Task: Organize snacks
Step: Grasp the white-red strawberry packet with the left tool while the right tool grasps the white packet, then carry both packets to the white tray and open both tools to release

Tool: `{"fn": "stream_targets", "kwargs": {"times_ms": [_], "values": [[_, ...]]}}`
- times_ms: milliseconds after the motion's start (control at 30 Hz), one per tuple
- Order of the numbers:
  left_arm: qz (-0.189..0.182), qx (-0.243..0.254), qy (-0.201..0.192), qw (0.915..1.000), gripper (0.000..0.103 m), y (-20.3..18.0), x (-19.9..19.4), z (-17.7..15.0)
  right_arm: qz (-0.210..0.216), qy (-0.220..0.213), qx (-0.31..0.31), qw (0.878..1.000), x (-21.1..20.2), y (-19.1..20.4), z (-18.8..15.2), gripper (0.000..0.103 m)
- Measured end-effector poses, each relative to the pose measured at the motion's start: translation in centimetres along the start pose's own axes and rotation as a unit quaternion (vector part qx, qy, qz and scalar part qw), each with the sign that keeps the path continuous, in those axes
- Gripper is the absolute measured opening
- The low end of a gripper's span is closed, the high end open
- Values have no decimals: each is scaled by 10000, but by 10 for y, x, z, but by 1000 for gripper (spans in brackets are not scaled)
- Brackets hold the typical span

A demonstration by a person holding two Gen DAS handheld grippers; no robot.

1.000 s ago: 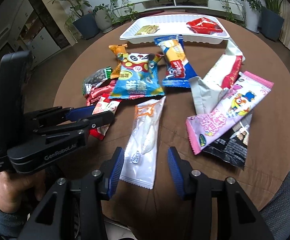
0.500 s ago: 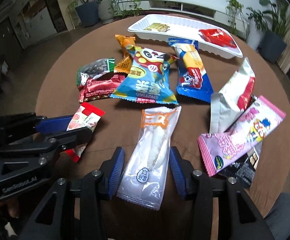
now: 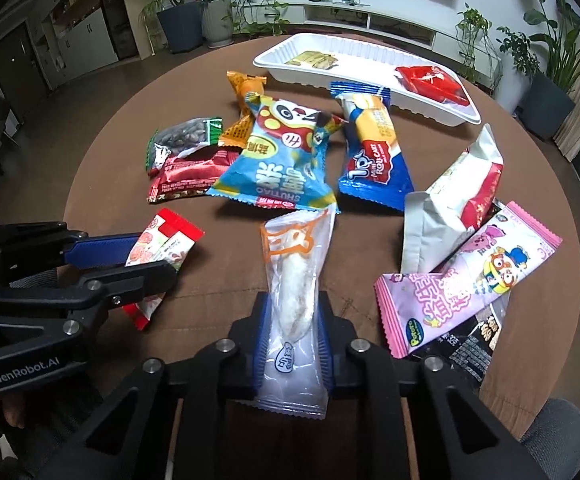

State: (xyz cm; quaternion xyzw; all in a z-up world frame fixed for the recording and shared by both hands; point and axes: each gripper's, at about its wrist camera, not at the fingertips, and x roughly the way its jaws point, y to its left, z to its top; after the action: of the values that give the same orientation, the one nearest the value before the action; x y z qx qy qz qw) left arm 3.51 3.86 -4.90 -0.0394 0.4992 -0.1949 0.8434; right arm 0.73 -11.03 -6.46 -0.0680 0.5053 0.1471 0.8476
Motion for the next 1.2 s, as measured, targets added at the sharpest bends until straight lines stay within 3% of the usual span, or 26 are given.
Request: {"fn": "stream_targets", "kwargs": {"times_ms": [300,833,1033,1200], "values": [[-186,-26,-46,9998,29,-4,-4,-1,606,-24,458,9971,-16,-14,-7,19],[-581,-231,-297,9976,29,0,-30,12,1170,-246,895,9888,-42,-36,-4,19],[-783,-392,-621,9942,29,16,-51,43,1314,-570,1259,9817,-66,-76,10,19],[-650,-406,-964,9924,29,40,-71,91,977,-1021,1741,9745,-95,-145,34,19]]}}
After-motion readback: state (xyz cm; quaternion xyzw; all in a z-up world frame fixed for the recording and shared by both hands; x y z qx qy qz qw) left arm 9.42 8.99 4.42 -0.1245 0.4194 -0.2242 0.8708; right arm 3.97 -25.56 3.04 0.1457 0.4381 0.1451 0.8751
